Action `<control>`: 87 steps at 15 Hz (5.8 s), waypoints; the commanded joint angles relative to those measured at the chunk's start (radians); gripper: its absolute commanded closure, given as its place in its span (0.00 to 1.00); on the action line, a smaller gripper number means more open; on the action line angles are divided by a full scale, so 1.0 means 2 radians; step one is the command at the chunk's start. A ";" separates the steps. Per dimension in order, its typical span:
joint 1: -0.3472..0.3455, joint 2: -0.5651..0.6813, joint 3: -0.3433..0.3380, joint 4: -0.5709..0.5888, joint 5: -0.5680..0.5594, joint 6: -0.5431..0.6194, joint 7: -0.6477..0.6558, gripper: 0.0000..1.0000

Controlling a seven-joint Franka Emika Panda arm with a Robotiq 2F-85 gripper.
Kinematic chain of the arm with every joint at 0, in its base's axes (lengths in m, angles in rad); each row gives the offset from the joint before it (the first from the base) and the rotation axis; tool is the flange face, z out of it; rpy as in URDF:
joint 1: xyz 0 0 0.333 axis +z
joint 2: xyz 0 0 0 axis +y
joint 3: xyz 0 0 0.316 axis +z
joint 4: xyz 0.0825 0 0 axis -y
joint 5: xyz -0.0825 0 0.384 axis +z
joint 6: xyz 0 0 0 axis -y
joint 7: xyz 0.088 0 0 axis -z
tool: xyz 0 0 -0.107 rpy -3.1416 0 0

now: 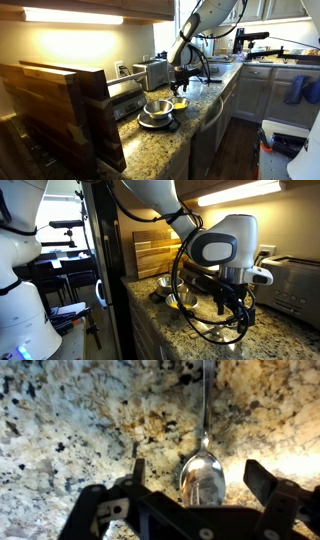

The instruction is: Use the spoon on the counter to scoop some of the contents in the bowl on the left into the bowl on the right

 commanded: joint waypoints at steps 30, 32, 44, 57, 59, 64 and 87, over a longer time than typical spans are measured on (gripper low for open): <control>-0.013 -0.024 0.008 -0.052 0.019 -0.032 -0.008 0.43; -0.012 -0.023 0.009 -0.048 0.021 -0.045 -0.012 0.46; -0.001 -0.010 -0.001 -0.029 -0.005 -0.031 -0.019 0.57; -0.004 -0.014 0.008 -0.025 -0.017 -0.026 -0.039 0.93; -0.007 -0.025 0.011 -0.034 -0.016 -0.030 -0.054 0.93; -0.007 -0.068 0.014 -0.068 -0.023 -0.039 -0.095 0.92; -0.018 -0.030 0.017 -0.028 0.004 -0.031 -0.139 0.00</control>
